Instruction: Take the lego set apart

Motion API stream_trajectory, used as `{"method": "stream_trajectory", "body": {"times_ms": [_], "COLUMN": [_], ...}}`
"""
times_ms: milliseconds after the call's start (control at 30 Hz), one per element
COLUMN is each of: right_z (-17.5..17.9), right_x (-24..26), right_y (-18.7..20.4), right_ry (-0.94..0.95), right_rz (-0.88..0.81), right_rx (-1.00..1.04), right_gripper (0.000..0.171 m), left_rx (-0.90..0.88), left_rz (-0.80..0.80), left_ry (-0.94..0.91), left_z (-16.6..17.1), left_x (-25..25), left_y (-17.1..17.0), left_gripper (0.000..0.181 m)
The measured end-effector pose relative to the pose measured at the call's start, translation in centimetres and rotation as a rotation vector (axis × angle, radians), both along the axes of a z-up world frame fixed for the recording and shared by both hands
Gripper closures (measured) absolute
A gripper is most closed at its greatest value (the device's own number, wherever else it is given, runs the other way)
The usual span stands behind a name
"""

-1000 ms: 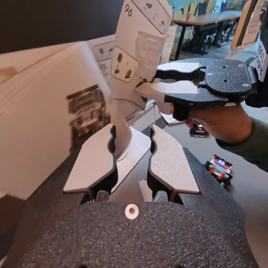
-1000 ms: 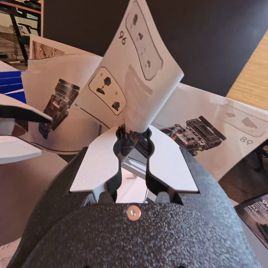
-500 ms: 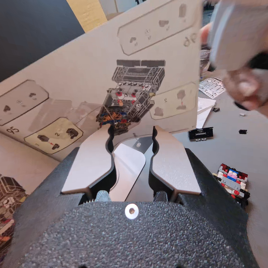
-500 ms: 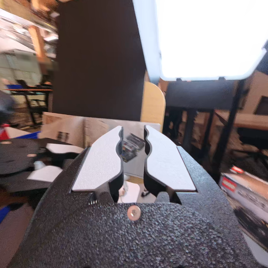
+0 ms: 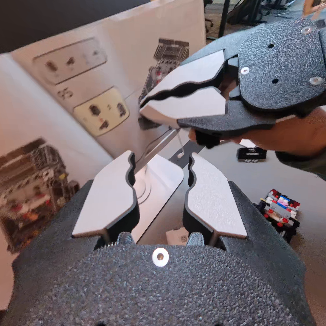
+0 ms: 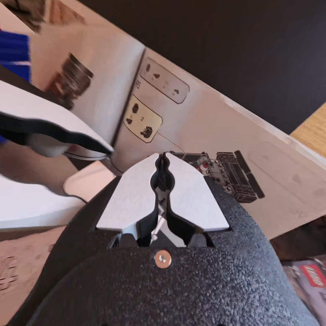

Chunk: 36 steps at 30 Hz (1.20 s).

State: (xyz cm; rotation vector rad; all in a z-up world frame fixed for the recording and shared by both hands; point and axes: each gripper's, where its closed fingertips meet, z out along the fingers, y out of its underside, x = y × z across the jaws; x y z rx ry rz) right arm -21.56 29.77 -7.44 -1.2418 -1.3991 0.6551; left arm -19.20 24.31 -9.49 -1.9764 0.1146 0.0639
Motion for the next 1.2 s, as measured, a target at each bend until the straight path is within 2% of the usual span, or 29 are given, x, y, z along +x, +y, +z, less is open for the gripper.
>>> {"method": "stream_trajectory", "body": {"times_ms": [267,367,467,533,633,733,1000,1100,1200], "right_z": [-0.5,-0.5,-0.6,-0.6,-0.7,-0.8,-1.2,-0.2,0.0], "right_x": [0.7,0.9,1.2,1.3,1.4,1.4,1.7,2.4,2.8], "right_y": [2.9,3.1,3.4,3.5,3.5,3.6,3.5,4.9,5.4], "right_ry": [0.007,-0.008,-0.014,-0.014,-0.018,-0.019,-0.04,0.019,0.055], "right_rz": [-0.166,-0.189,-0.203,-0.199,-0.205,-0.212,-0.204,-0.253,-0.235], "right_rx": [0.077,0.11,0.113,0.101,0.114,0.119,0.131,0.117,0.01], "right_gripper": [0.171,0.171,0.171,0.171,0.171,0.171,0.171,0.171,0.171], "left_rx": [-0.061,-0.038,0.002,0.035,-0.006,0.03,0.041,0.035,0.052], "left_rz": [0.13,0.151,0.215,0.273,0.28,0.283,0.291,0.291,0.284], "left_ry": [0.001,-0.003,0.052,0.117,0.156,0.269,0.625,0.616,0.558], "left_z": [-2.5,-2.1,-0.4,0.8,0.2,0.5,1.3,1.4,1.4], "left_x": [-5.7,-7.4,-9.4,-11.0,-12.4,-13.3,-14.2,-14.7,-14.6], "left_y": [-3.8,-4.1,-4.8,-5.2,-5.1,-5.1,-5.1,-5.0,-5.0], "left_gripper": [0.137,0.156,0.165,0.153,0.162,0.181,0.181,0.18,0.18]}}
